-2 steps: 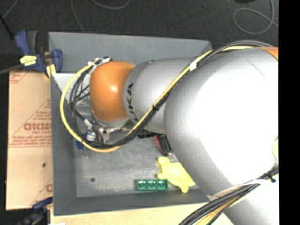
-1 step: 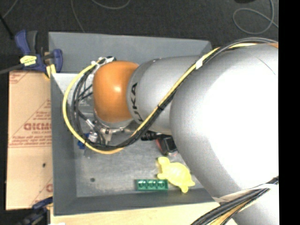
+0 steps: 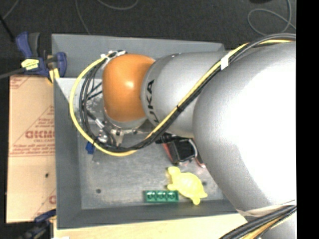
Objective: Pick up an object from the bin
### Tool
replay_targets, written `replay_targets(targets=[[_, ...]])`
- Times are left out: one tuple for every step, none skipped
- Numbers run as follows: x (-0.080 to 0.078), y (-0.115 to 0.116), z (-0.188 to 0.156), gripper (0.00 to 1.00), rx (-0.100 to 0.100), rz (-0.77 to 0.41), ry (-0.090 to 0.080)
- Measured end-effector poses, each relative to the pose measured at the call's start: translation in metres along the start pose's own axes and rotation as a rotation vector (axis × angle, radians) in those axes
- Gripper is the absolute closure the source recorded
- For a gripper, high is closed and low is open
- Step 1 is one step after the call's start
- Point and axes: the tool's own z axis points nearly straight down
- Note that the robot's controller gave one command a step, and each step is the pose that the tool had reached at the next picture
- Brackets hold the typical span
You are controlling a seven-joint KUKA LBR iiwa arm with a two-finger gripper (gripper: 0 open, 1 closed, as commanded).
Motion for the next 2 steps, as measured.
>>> replay_targets(targets=[[-0.005, -0.006, -0.036, 1.0, -0.012, 0.008, -0.015], [-0.002, -0.009, -0.062, 1.0, 0.001, 0.004, 0.001]])
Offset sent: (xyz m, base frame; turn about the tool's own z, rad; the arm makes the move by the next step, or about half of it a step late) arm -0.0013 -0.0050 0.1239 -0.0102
